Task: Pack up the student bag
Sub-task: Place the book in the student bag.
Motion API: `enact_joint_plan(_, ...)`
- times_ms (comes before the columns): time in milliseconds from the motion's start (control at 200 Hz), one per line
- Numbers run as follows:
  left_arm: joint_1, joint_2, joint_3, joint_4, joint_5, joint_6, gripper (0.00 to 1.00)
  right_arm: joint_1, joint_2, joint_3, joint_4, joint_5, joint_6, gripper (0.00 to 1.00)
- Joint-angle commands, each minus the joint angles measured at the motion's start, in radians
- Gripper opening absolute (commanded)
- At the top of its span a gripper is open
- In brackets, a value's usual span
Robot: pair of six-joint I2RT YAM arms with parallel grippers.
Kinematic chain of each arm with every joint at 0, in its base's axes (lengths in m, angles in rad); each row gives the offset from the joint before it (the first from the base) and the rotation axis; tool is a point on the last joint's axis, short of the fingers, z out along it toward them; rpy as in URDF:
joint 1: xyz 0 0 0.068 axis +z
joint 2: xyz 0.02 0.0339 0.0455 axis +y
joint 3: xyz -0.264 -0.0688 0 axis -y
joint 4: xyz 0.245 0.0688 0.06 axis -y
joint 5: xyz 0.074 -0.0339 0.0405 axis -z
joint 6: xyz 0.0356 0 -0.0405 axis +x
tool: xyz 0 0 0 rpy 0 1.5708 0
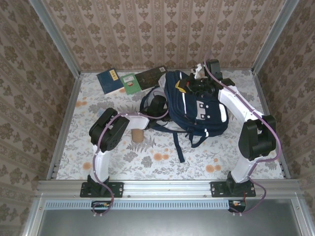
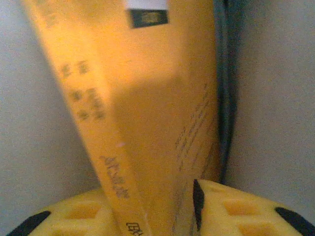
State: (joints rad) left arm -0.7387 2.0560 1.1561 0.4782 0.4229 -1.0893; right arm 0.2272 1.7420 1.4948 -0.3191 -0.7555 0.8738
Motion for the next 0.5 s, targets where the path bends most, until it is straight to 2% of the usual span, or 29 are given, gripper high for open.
enact_joint_plan(0,0.010,-0.050,0.012,-0.106,-0.006,0.069,0.54,0.017,-0.032,0.007,0.033,-0.095,-0.032,0.00)
enact_joint_plan(85,0.024,-0.109,0.010,-0.201,-0.036,0.112,0.63,0.012,-0.033,0.002,0.000,-0.090,-0.063,0.00)
enact_joint_plan(170,0.040,-0.161,-0.005,-0.274,-0.061,0.148,0.69,0.002,-0.036,-0.011,-0.032,-0.085,-0.099,0.00)
enact_joint_plan(310,0.066,-0.251,-0.038,-0.343,-0.077,0.184,0.74,-0.019,-0.048,-0.049,-0.072,-0.085,-0.151,0.00)
enact_joint_plan(490,0.087,-0.333,-0.062,-0.402,-0.088,0.213,0.76,-0.032,-0.056,-0.055,-0.253,-0.055,-0.317,0.00)
